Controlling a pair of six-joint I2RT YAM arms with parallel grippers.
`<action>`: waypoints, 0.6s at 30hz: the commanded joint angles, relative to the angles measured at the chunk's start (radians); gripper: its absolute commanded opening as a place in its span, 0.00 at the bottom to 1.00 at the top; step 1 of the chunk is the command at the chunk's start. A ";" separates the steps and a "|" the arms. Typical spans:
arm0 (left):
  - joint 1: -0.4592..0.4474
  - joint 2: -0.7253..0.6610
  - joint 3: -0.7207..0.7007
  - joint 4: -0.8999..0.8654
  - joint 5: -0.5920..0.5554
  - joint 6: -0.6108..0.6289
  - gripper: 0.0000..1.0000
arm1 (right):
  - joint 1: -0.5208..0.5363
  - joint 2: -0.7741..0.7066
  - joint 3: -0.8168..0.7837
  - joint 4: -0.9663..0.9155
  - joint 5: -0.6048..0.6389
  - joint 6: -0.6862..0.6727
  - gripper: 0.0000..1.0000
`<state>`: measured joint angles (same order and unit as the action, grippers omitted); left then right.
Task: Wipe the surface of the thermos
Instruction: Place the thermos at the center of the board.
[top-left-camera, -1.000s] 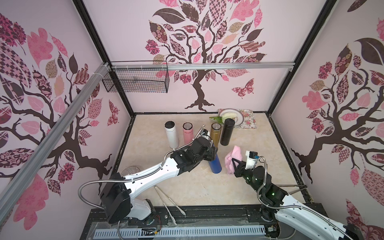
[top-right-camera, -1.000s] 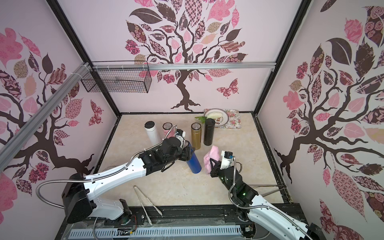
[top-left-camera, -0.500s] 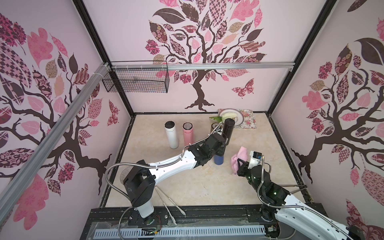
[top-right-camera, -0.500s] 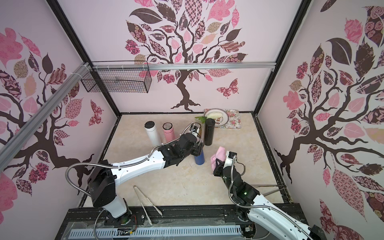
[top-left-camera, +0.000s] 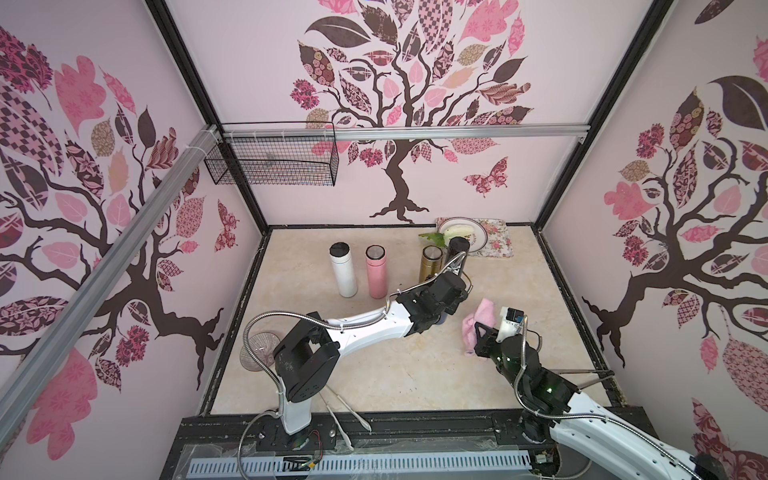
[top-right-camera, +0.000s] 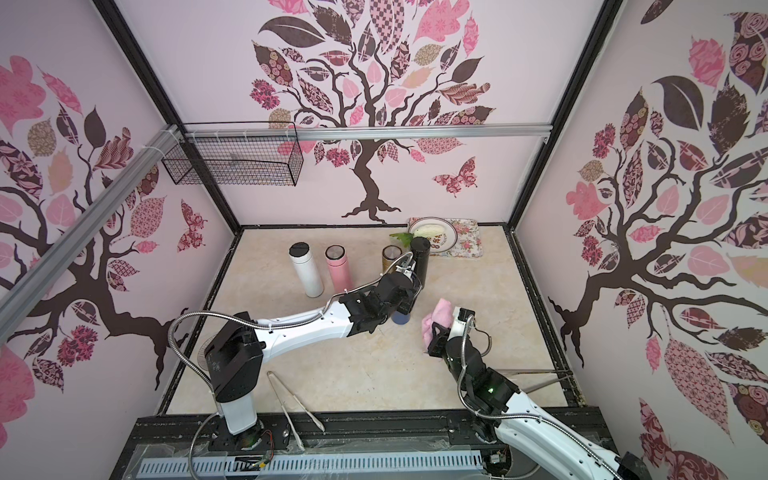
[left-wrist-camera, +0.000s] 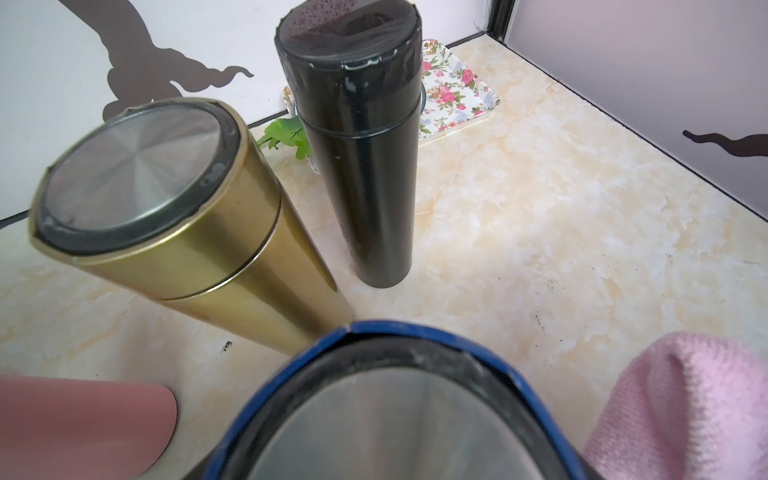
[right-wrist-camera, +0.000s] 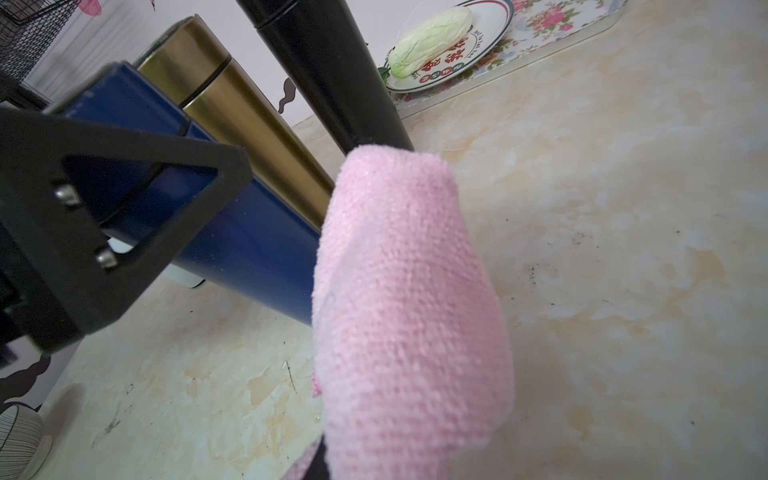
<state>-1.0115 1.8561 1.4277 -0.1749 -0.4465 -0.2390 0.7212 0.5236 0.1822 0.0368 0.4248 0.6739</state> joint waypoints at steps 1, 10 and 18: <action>0.004 0.001 0.070 0.028 -0.012 0.005 0.43 | -0.003 0.003 0.006 0.041 -0.011 0.006 0.00; 0.017 -0.013 0.057 0.016 -0.001 -0.016 0.83 | -0.004 0.053 0.004 0.086 -0.042 0.010 0.00; 0.020 -0.094 0.055 -0.024 -0.010 -0.023 0.85 | -0.004 0.047 0.029 0.069 -0.043 0.004 0.00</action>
<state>-0.9943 1.8389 1.4342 -0.1936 -0.4431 -0.2478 0.7212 0.5816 0.1822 0.0940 0.3840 0.6777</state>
